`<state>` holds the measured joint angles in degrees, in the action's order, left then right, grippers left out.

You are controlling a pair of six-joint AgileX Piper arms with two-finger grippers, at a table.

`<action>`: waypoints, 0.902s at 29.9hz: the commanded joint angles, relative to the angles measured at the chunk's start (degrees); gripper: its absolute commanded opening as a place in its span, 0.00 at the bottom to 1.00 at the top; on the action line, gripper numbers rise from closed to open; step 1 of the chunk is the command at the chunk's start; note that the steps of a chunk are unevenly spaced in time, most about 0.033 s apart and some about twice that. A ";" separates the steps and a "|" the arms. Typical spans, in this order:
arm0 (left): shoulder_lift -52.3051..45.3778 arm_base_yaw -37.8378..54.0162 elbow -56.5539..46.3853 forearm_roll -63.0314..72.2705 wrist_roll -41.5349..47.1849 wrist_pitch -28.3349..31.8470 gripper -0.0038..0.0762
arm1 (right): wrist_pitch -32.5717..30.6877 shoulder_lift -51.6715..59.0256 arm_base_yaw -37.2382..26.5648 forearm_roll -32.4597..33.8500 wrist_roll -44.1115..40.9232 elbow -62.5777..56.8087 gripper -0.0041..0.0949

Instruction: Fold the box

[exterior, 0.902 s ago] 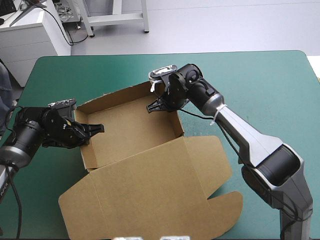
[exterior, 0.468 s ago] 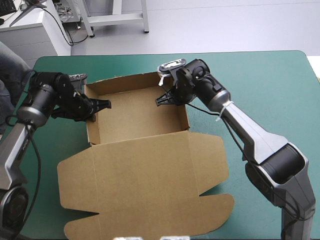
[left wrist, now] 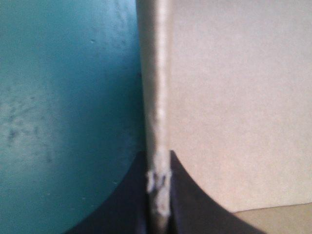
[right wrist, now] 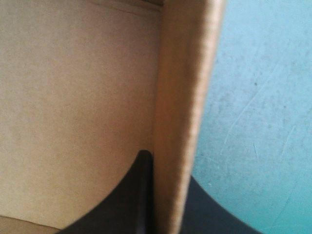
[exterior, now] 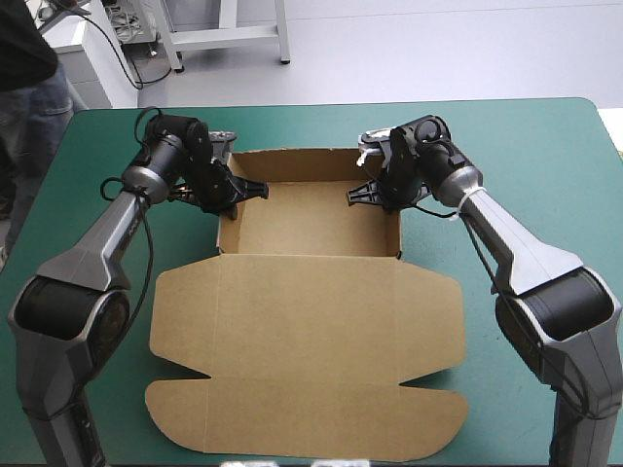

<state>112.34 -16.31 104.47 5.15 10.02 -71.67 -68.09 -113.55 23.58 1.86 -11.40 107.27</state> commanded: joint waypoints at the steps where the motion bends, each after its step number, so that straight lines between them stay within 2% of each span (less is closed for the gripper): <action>1: -0.16 -1.27 2.38 0.75 0.10 -0.47 0.04 | -3.60 3.29 -1.27 -2.42 4.16 0.12 0.04; 13: 2.60 -1.87 2.38 2.44 -4.84 -1.23 0.04 | -1.84 1.36 -1.99 -1.04 1.94 0.12 0.05; 16: 2.60 -1.87 2.48 3.54 -5.18 -0.52 0.08 | -3.06 1.36 -1.99 2.12 0.96 0.75 0.14; 20: 2.60 -1.87 2.99 4.03 -6.40 -0.28 0.27 | -3.60 1.36 -1.99 6.06 -1.27 0.75 0.38; 22: 2.60 -1.87 2.99 3.90 -6.40 -0.28 0.43 | -3.47 1.36 -1.99 5.93 -2.71 0.75 0.48; 24: 2.60 -1.87 2.99 3.68 -6.40 -0.28 0.59 | -3.47 1.36 -1.99 5.93 -3.17 0.75 0.54; 27: 2.60 -1.87 2.99 3.55 -8.55 0.24 0.81 | -3.57 1.47 -1.99 5.93 -3.58 0.75 0.56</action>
<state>118.38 -17.93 105.77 8.17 2.95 -70.59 -70.64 -115.55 21.83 6.44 -14.52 106.27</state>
